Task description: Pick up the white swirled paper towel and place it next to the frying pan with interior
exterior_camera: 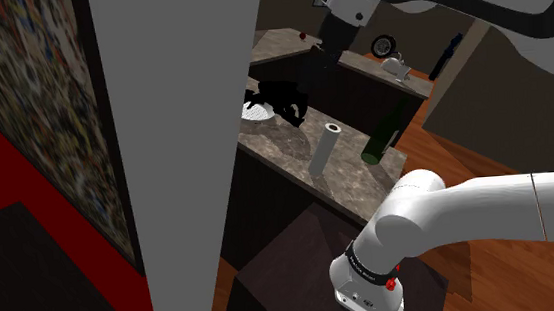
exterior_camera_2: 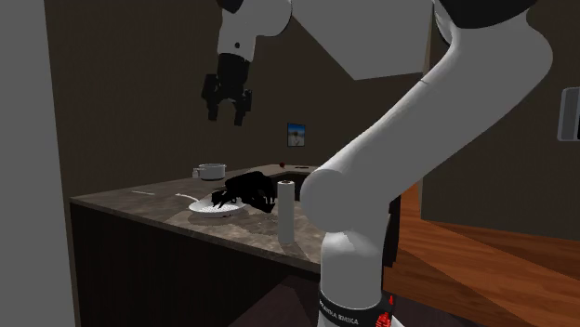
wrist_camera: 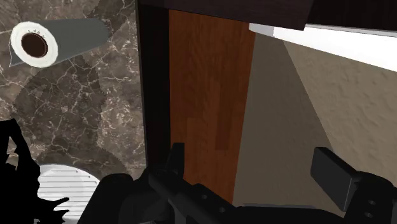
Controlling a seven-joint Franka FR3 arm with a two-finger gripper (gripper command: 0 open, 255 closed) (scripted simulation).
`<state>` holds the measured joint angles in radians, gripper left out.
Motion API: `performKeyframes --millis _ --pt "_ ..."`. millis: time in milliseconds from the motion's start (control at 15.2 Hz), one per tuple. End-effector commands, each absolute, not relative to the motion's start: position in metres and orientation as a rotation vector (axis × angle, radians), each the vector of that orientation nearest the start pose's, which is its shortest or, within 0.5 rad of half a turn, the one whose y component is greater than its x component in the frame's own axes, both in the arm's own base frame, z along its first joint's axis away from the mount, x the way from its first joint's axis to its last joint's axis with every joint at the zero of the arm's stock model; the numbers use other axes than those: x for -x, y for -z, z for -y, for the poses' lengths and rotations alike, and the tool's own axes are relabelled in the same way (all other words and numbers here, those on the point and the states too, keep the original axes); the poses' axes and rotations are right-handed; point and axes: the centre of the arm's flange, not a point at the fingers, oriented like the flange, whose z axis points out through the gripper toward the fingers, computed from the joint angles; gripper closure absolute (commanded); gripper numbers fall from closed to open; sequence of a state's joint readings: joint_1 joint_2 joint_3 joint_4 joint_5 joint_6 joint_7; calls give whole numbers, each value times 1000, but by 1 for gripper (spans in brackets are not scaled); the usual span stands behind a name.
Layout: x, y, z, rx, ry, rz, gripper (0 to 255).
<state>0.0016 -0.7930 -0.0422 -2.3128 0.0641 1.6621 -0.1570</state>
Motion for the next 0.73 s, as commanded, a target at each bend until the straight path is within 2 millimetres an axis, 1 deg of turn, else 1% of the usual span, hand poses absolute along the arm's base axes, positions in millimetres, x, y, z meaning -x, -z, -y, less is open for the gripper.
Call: performKeyframes --millis 0,660 --pt "-314 -622 11 3046 229 192 0" --pt "-328 -547 111 3097 150 168 0"
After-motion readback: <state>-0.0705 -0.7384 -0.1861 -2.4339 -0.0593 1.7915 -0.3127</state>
